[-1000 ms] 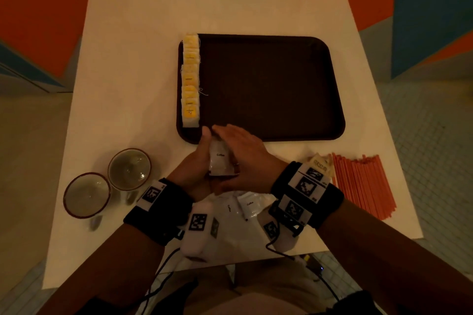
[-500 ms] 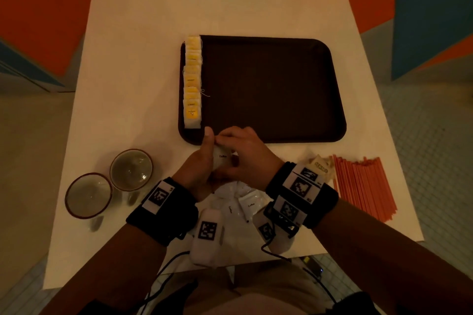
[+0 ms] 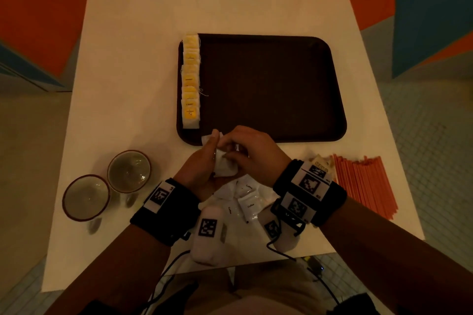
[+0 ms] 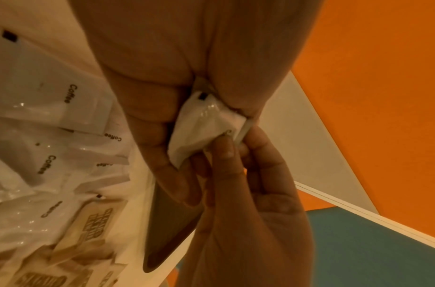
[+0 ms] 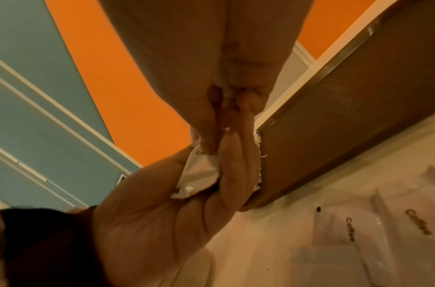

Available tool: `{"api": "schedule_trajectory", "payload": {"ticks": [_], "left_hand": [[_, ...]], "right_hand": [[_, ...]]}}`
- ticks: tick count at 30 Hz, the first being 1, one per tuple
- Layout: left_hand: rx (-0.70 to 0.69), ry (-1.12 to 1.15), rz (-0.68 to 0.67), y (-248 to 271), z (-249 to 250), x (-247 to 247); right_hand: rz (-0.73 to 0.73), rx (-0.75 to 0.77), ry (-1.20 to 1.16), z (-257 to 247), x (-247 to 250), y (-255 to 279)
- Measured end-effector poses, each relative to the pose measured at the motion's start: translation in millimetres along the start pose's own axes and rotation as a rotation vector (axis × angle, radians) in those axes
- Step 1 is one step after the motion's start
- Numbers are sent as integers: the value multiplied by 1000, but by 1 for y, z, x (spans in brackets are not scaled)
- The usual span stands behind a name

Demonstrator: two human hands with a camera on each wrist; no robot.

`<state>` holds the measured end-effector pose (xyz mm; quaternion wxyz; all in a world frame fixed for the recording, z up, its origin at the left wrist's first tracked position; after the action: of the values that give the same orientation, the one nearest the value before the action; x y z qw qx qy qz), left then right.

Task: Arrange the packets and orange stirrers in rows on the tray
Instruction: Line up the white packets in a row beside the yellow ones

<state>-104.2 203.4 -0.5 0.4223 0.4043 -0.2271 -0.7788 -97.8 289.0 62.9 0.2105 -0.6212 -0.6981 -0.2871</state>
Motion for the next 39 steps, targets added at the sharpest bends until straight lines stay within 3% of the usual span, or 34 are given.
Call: {"api": "schedule_trajectory", "payload": {"ticks": [7, 11, 18, 24, 27, 29, 32, 34, 39], "left_hand": [[-26, 10, 32, -8, 4, -5], [-41, -36, 73, -10, 5, -5], [-22, -39, 24, -12, 4, 0], [46, 22, -101, -3, 4, -12], [36, -12, -142, 0, 2, -21], [27, -34, -126, 1, 2, -21], [4, -15, -98, -2, 6, -18], [8, 8, -77, -3, 7, -16], [-25, -46, -116, 3, 11, -15]], "right_hand": [[1, -58, 34, 3, 1, 0], [15, -95, -67, 9, 2, -1], [14, -198, -174, 19, 13, 0], [0, -338, -505, 31, 12, -3], [98, -214, -329, 27, 15, -9], [74, -85, -140, 21, 16, -12], [-222, 21, 102, 13, -2, -10], [-330, 11, 253, 12, -11, -8], [-233, 60, 427, 8, -23, -9]]}}
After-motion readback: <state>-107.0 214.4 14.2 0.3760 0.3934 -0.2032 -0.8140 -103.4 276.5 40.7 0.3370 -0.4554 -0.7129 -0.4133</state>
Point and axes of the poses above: each hand's wrist, its own y-axis away from the middle knuckle, its own x-axis out of the back of the hand, z = x × y, the point moved 7 cm from there along -y, towards the middle knuckle, and after that the axes turned 3 degrees about y, right-handed, at the moved point
